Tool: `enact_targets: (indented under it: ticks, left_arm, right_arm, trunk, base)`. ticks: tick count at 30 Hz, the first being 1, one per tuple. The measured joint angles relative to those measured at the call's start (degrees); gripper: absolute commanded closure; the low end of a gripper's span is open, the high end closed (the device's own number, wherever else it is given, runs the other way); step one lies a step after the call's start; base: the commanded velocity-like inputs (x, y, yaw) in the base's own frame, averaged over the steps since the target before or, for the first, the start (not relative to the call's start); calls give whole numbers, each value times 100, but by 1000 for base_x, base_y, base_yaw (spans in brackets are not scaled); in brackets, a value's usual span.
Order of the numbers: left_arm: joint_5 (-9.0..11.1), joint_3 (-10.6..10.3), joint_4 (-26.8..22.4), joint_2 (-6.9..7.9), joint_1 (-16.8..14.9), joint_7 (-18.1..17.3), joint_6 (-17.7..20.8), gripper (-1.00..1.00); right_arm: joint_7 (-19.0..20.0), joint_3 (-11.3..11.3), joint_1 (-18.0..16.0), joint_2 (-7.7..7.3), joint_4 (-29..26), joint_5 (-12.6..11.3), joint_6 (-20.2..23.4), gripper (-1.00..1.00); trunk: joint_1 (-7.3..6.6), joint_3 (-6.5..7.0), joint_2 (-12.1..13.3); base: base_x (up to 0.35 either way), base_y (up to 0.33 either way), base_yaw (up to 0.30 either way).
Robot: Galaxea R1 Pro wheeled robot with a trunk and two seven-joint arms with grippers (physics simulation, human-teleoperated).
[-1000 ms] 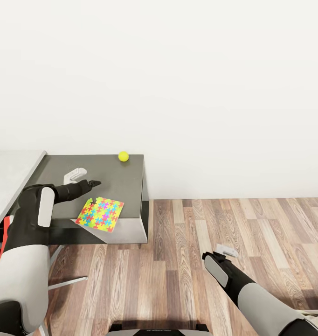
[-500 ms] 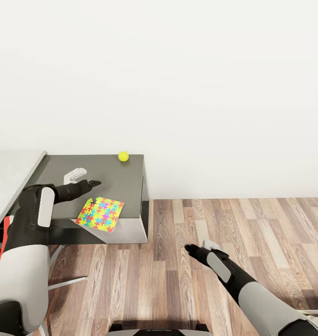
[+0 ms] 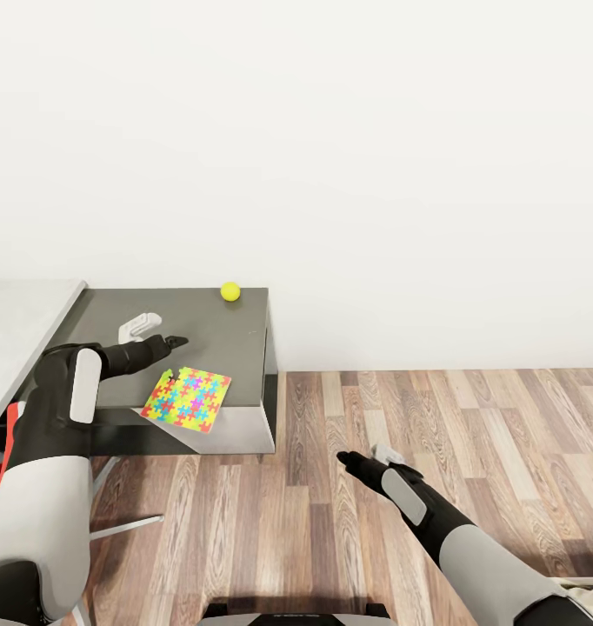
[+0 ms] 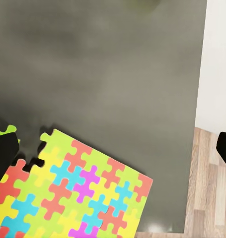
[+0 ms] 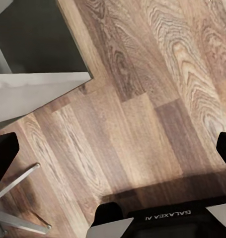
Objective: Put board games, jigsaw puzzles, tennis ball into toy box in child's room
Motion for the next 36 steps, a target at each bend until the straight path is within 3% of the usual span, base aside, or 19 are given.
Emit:
enact_targets:
  ticks: [4,12,16,25,36]
  left_arm:
    - [0,-4,0,0,0,0,0,-100]
    - [0,-1,0,4,0,0,0,-100]
    - [0,-6,1,-3,-1,0,0,-100]
    - [0,0,1,2,-1,0,0,-100]
    - [4,-8,-1,-5,0,1,-1,-100]
  right_arm:
    - [77,2,0,-2,-1,-17,-232,-100]
    - [828,21,1,15,-15,-72,-336,-100]
    - [1121,41,1,54,-5,-224,-322,-100]
    - [1183,89,2,389,-68,-283,-373,-100]
    - [1184,91,1,440,-49,-286,-416,-100]
  trunk:
    - [0,0,0]
    - [0,0,0]
    - [0,-1,0]
    - [0,-1,0]
    - [0,0,0]
  base:
    - [0,0,0]
    - [0,0,0]
    - [0,0,0]
    - [0,0,0]
    - [0,0,147]
